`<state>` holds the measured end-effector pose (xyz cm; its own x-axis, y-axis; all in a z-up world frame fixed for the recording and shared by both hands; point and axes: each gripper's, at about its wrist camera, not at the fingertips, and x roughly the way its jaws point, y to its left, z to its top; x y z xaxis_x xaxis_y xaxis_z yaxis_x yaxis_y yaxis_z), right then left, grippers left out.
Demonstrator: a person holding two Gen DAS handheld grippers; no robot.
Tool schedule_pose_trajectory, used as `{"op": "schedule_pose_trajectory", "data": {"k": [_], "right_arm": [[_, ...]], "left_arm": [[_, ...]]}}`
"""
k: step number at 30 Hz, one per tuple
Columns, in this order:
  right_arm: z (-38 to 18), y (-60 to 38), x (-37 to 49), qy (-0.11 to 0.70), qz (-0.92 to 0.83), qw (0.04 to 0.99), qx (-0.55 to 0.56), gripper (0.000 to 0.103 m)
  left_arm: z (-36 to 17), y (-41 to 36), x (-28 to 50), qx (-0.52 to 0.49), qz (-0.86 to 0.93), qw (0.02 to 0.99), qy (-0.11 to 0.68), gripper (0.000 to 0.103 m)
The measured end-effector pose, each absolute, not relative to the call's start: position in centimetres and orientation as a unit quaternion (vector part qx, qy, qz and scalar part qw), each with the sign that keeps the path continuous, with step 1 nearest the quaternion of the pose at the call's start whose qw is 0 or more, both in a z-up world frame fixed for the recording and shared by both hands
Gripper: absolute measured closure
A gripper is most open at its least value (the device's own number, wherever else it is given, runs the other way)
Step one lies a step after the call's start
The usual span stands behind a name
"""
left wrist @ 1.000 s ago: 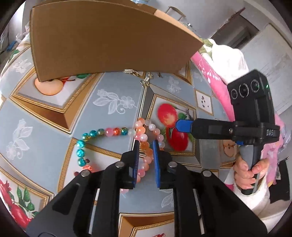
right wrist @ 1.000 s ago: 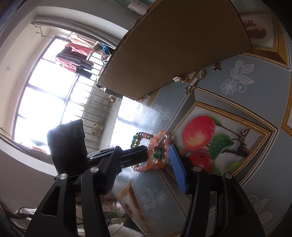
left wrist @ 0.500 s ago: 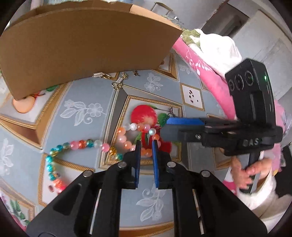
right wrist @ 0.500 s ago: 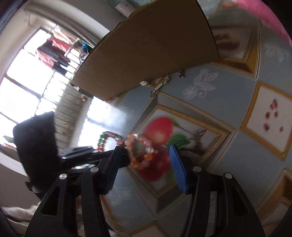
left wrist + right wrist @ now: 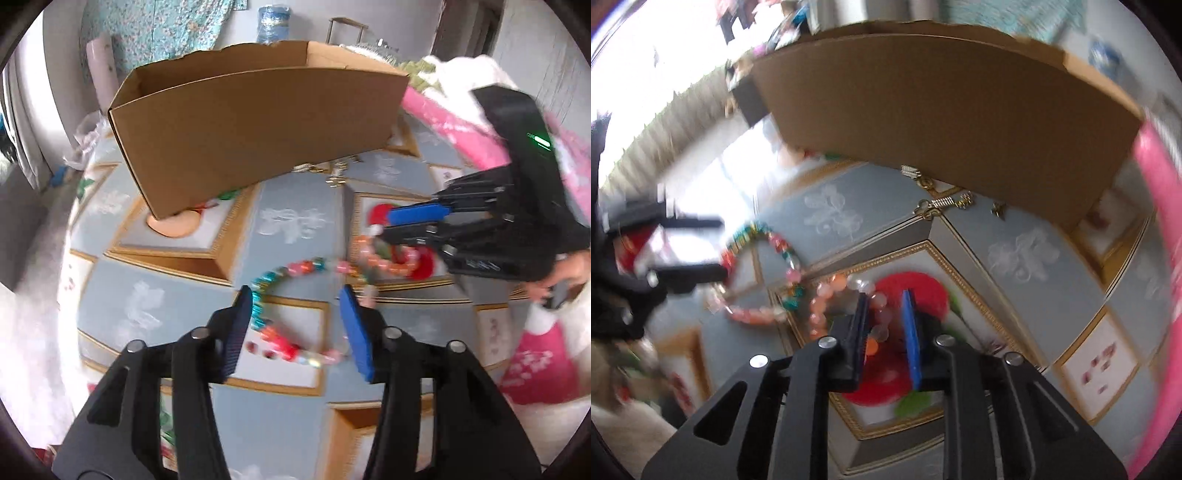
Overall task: Organize jewelry
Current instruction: 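Carry the bead string over the cardboard box with the left gripper, then lower the bead string into the box and open the left gripper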
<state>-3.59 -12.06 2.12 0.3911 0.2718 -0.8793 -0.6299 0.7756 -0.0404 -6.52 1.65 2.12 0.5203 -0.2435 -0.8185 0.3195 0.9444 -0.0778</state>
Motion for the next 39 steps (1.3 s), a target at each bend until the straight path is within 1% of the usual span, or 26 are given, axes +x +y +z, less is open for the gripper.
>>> {"op": "schedule_pose_trajectory", "data": {"k": [2, 3, 5, 6, 8, 9, 10, 11, 12, 13, 14, 16, 19, 22, 29, 33, 37, 39], "right_arm": [[2.2, -11.8, -3.8, 0.471, 0.282, 0.811, -0.202, 0.084], [2.2, -12.0, -3.6, 0.471, 0.279, 0.812, -0.203, 0.081], [2.2, -12.4, -3.2, 0.468, 0.266, 0.816, -0.209, 0.06], [2.2, -12.6, -2.9, 0.473, 0.26, 0.817, -0.203, 0.056], [2.1, -13.3, -2.1, 0.492, 0.262, 0.813, -0.168, 0.054], [2.1, -13.1, -2.2, 0.489, 0.262, 0.813, -0.178, 0.054], [2.1, -12.9, -2.3, 0.487, 0.261, 0.813, -0.183, 0.056], [2.1, -12.8, -2.6, 0.489, 0.259, 0.814, -0.175, 0.065], [2.2, -12.4, -3.0, 0.487, 0.253, 0.817, -0.175, 0.069], [2.2, -11.8, -3.5, 0.482, 0.261, 0.817, -0.179, 0.087], [2.2, -11.3, -3.9, 0.473, 0.257, 0.821, -0.189, 0.093], [2.0, -10.5, -5.0, 0.435, 0.222, 0.845, -0.22, 0.093], [2.1, -11.1, -5.5, 0.419, 0.205, 0.864, -0.19, 0.093], [3.2, -12.2, -6.3, 0.391, 0.19, 0.884, -0.171, 0.093], [9.3, -14.3, -9.2, 0.306, 0.175, 0.924, -0.149, 0.093], [13.8, -14.9, -9.9, 0.261, 0.182, 0.939, -0.134, 0.093], [18.1, -14.6, -7.9, 0.224, 0.204, 0.947, -0.106, 0.093], [19.6, -14.3, -6.1, 0.22, 0.214, 0.947, -0.093, 0.093]], "left_arm": [[1.5, 1.7, -5.6, 0.06, -0.153, 0.868, 0.468, 0.056], [1.3, 1.8, -5.3, 0.067, -0.148, 0.869, 0.468, 0.056], [0.7, 1.8, -4.7, 0.089, -0.147, 0.864, 0.473, 0.056], [0.3, 1.7, -4.4, 0.096, -0.148, 0.862, 0.475, 0.057], [0.0, 1.9, -4.0, 0.087, -0.165, 0.861, 0.473, 0.06], [0.0, 1.9, -3.9, 0.084, -0.167, 0.862, 0.47, 0.065], [0.0, 1.8, -3.9, 0.087, -0.165, 0.866, 0.464, 0.076], [0.1, 1.7, -4.0, 0.091, -0.167, 0.867, 0.461, 0.083], [0.1, 1.2, -4.0, 0.102, -0.169, 0.867, 0.457, 0.094], [0.1, 0.7, -4.1, 0.116, -0.164, 0.869, 0.452, 0.094], [0.1, 0.2, -4.3, 0.138, -0.155, 0.872, 0.444, 0.094], [0.1, -0.6, -4.8, 0.171, -0.149, 0.873, 0.432, 0.094], [0.5, -0.7, -5.7, 0.176, -0.124, 0.888, 0.405, 0.095], [2.1, -0.2, -6.9, 0.183, -0.106, 0.903, 0.375, 0.095], [6.9, 0.8, -9.0, 0.161, -0.095, 0.926, 0.328, 0.094], [10.9, 1.4, -9.0, 0.14, -0.102, 0.941, 0.292, 0.095], [15.0, 2.0, -7.4, 0.118, -0.11, 0.953, 0.256, 0.095], [17.3, 2.5, -5.5, 0.098, -0.117, 0.957, 0.247, 0.095]]}}
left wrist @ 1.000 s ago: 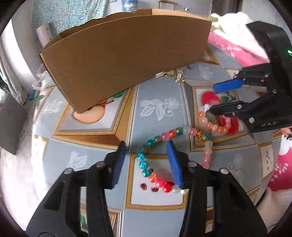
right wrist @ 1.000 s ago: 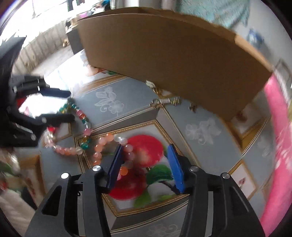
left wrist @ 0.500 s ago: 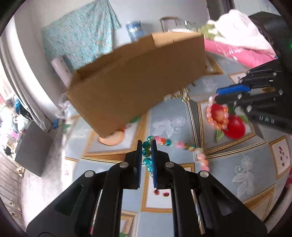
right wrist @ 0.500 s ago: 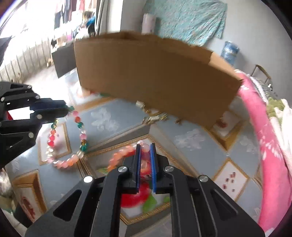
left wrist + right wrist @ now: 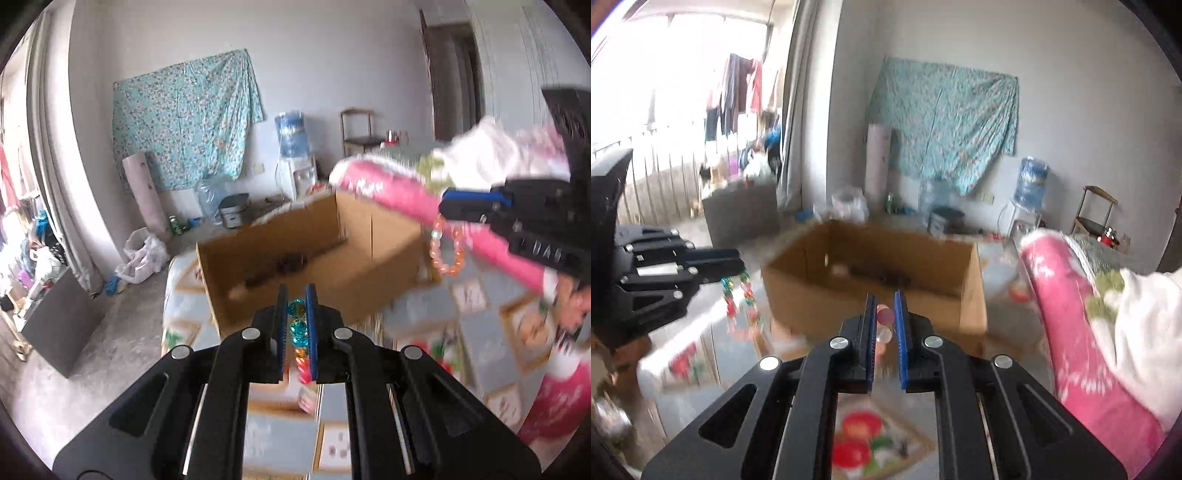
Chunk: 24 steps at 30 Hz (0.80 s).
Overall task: Organize jewelry
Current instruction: 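Lower the bead string into the box and open the left gripper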
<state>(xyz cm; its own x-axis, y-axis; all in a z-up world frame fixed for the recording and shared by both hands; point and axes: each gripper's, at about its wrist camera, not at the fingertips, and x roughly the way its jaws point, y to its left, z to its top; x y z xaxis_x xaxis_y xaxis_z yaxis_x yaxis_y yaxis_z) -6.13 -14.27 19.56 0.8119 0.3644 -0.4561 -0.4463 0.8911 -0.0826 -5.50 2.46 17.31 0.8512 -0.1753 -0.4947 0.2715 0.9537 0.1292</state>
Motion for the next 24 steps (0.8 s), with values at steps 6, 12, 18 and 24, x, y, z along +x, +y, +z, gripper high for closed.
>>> {"op": "schedule_pose_trajectory", "data": {"k": [6, 12, 18, 24], "right_arm": [[21.4, -11.5, 1.8, 0.26, 0.249, 0.93, -0.077, 0.093], [20.4, -8.9, 7.3, 0.304, 0.238, 0.92, -0.069, 0.093], [17.5, -7.7, 10.6, 0.354, 0.237, 0.903, -0.048, 0.093], [16.2, -5.9, 11.8, 0.382, 0.242, 0.889, -0.064, 0.093]], "left_arm": [[20.7, 1.5, 2.7, 0.1, -0.107, 0.956, 0.253, 0.095], [16.5, -0.4, 12.2, 0.117, -0.091, 0.917, 0.371, 0.095], [10.4, 1.5, 19.2, 0.094, -0.034, 0.867, 0.487, 0.095], [7.0, 3.9, 21.3, 0.105, 0.029, 0.823, 0.557, 0.094]]}}
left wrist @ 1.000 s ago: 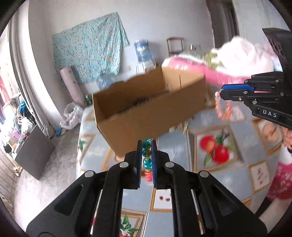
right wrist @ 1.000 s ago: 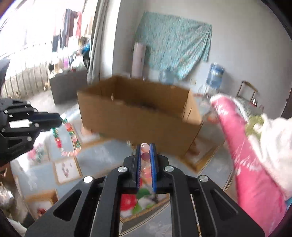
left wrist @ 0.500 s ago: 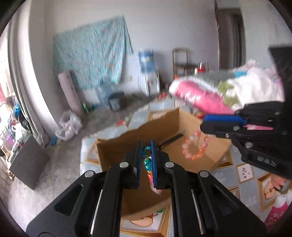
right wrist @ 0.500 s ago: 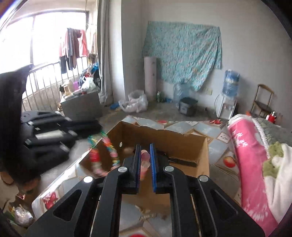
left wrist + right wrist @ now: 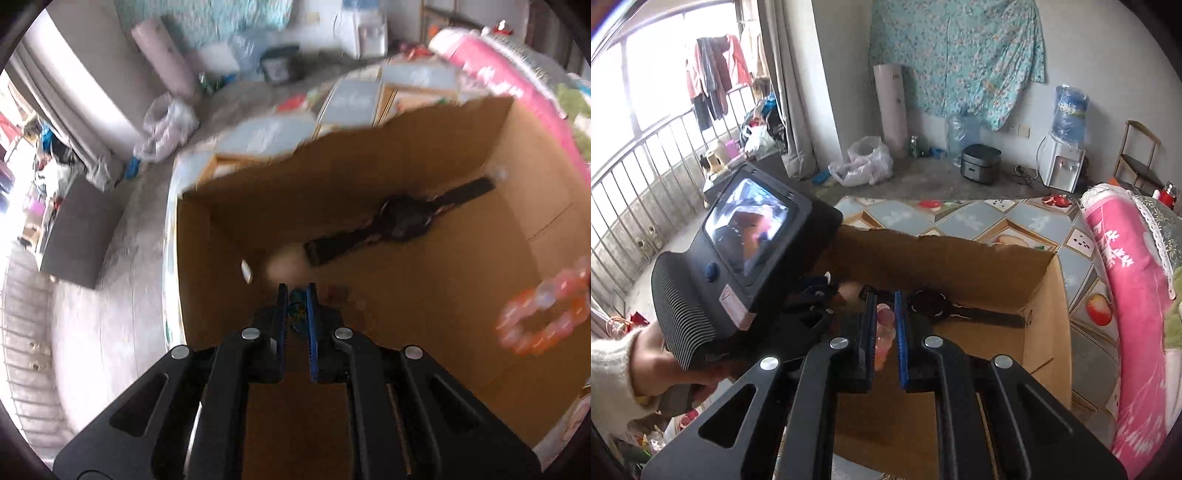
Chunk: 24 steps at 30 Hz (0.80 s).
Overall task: Organize jewelry
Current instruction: 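Lower the bead string into the box and open the left gripper, then move the left gripper out of the box toward the gold earrings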
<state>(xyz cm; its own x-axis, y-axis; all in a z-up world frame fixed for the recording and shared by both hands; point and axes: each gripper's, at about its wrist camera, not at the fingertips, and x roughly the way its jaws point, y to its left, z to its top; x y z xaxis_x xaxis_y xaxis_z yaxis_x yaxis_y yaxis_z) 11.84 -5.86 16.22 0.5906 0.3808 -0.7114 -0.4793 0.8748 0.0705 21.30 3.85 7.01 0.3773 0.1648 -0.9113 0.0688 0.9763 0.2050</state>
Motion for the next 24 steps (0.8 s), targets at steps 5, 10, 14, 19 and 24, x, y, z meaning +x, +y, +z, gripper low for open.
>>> {"op": "schedule_pose_trajectory", "data": {"k": [5, 10, 14, 19, 24], "right_arm": [[14.9, -4.3, 13.8, 0.417, 0.233, 0.875, -0.073, 0.093], [12.9, -2.9, 16.0, 0.47, 0.235, 0.848, -0.069, 0.093], [11.0, -1.4, 17.2, 0.514, 0.239, 0.821, -0.071, 0.093], [8.5, -0.8, 18.8, 0.564, 0.238, 0.789, -0.042, 0.093], [7.0, -0.2, 20.2, 0.605, 0.22, 0.764, -0.042, 0.093]], "left_arm": [[7.9, 4.8, 20.8, 0.113, 0.043, 0.835, 0.537, 0.077], [10.8, 5.9, 18.3, 0.074, 0.016, 0.865, 0.496, 0.076], [12.6, 6.5, 15.4, 0.067, -0.005, 0.884, 0.463, 0.076], [13.1, 6.4, 13.1, 0.077, -0.029, 0.898, 0.432, 0.075], [12.9, 5.8, 12.2, 0.082, -0.046, 0.902, 0.422, 0.074]]}}
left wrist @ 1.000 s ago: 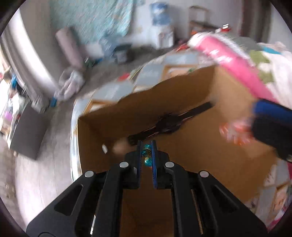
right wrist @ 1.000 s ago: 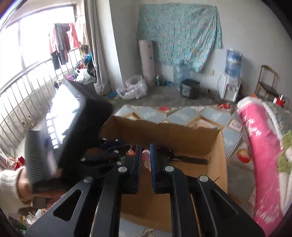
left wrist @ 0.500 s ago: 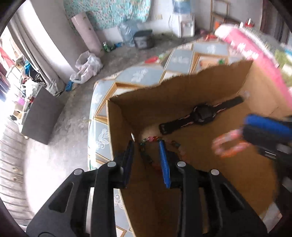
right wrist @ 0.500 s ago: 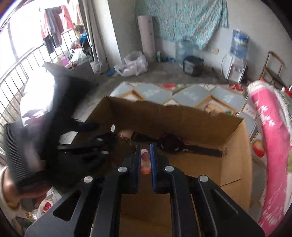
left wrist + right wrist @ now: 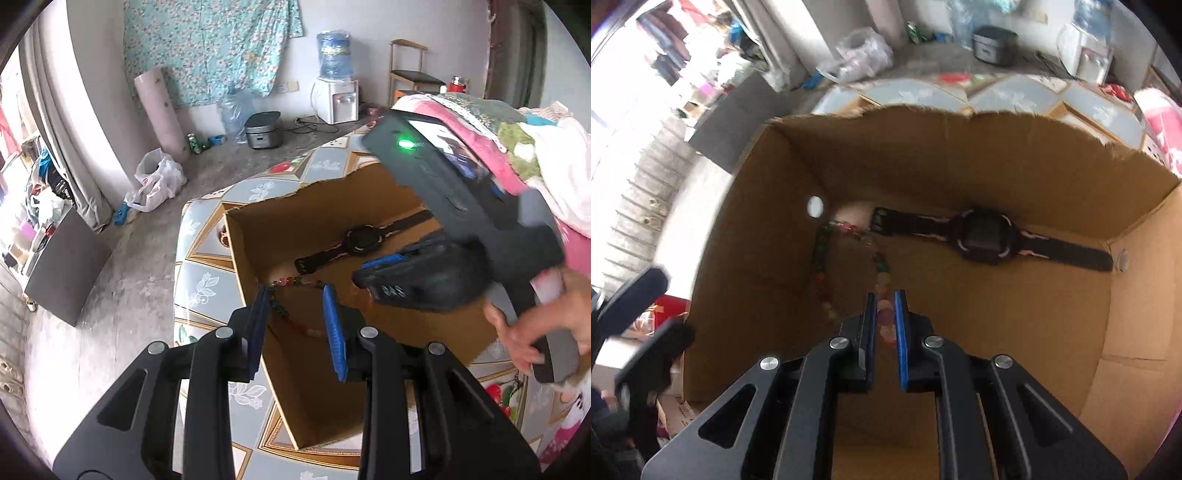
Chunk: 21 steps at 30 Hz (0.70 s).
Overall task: Organize jewelry
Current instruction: 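Move the left gripper out of the box toward the gold earrings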
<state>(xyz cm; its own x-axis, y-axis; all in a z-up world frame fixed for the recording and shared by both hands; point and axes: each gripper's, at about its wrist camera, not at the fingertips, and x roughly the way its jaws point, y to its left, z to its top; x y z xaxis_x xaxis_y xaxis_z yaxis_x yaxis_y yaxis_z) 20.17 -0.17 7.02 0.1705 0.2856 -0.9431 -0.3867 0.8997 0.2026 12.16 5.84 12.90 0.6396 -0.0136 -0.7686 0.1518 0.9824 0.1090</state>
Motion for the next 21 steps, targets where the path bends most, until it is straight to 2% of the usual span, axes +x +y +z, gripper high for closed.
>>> {"op": "schedule_pose_trajectory", "data": {"k": [5, 6, 8, 11, 15, 18, 21], "right_arm": [[6.3, 0.3, 21.1, 0.619, 0.204, 0.756, -0.064, 0.09], [6.4, 0.3, 21.2, 0.618, 0.205, 0.756, -0.063, 0.087], [7.0, 0.7, 21.0, 0.606, 0.194, 0.766, -0.089, 0.07], [9.5, 0.5, 19.8, 0.554, 0.2, 0.8, -0.112, 0.07], [14.5, -2.9, 14.9, 0.471, 0.239, 0.845, -0.079, 0.07], [17.0, -5.8, 10.3, 0.432, 0.267, 0.858, -0.082, 0.07], [17.6, -8.3, 6.5, 0.433, 0.278, 0.851, -0.106, 0.07]], "left_arm": [[12.9, 5.6, 11.0, 0.083, -0.051, 0.903, 0.419, 0.069], [13.0, 5.5, 10.7, 0.085, -0.049, 0.903, 0.417, 0.068], [13.0, 5.3, 10.0, 0.097, -0.046, 0.906, 0.409, 0.068], [14.0, 5.1, 7.9, 0.081, -0.072, 0.918, 0.38, 0.068], [14.5, 4.2, 2.9, 0.044, -0.16, 0.92, 0.354, 0.068], [12.8, 2.2, 0.0, 0.064, -0.203, 0.907, 0.363, 0.068], [9.1, -0.3, -0.7, 0.083, -0.237, 0.879, 0.405, 0.072]]}}
